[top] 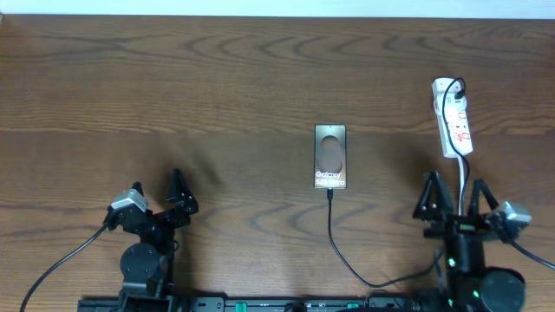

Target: Plug charger to phone and switch on socket

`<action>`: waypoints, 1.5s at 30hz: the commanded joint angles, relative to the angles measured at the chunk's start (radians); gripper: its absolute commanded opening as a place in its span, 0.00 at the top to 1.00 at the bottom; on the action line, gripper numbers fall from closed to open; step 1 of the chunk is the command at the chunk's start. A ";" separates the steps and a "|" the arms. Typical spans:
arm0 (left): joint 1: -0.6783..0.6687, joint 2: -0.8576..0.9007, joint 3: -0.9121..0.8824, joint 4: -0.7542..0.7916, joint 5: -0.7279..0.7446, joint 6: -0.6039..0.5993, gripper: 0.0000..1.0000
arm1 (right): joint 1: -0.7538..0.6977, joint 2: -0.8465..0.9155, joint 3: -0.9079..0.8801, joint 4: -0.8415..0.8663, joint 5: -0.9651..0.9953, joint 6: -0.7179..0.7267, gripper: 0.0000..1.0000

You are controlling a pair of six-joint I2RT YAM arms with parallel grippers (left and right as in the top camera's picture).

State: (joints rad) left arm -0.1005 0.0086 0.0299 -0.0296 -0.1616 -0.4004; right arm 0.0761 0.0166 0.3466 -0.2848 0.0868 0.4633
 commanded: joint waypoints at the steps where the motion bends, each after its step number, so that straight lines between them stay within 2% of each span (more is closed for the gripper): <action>1: 0.004 -0.003 -0.026 -0.026 -0.003 -0.005 0.05 | 0.005 -0.008 -0.125 0.128 0.012 0.019 0.01; 5: 0.004 -0.003 -0.026 -0.026 -0.003 -0.005 0.05 | 0.005 -0.008 -0.252 0.249 0.013 0.019 0.01; 10: 0.004 -0.003 -0.026 -0.026 -0.003 -0.005 0.05 | 0.005 -0.008 -0.338 0.283 0.017 0.019 0.01; 12: 0.004 -0.003 -0.026 -0.026 -0.003 -0.005 0.05 | 0.005 -0.007 -0.341 0.223 0.039 0.018 0.01; 36: 0.004 -0.003 -0.026 -0.026 -0.003 -0.005 0.05 | 0.004 -0.001 -0.341 0.222 0.039 -0.005 0.01; 38: 0.004 -0.003 -0.026 -0.026 -0.003 -0.005 0.05 | 0.002 -0.002 -0.341 0.224 0.042 -0.023 0.01; 42: 0.004 -0.003 -0.026 -0.026 -0.003 -0.005 0.05 | -0.016 -0.003 -0.341 0.217 0.004 -0.265 0.01; 45: 0.004 -0.003 -0.026 -0.026 -0.003 -0.005 0.05 | -0.035 -0.005 -0.341 0.213 -0.027 -0.371 0.01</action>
State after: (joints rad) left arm -0.1005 0.0086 0.0299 -0.0296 -0.1619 -0.4004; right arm 0.0616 0.0185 0.0067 -0.0631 0.0963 0.2806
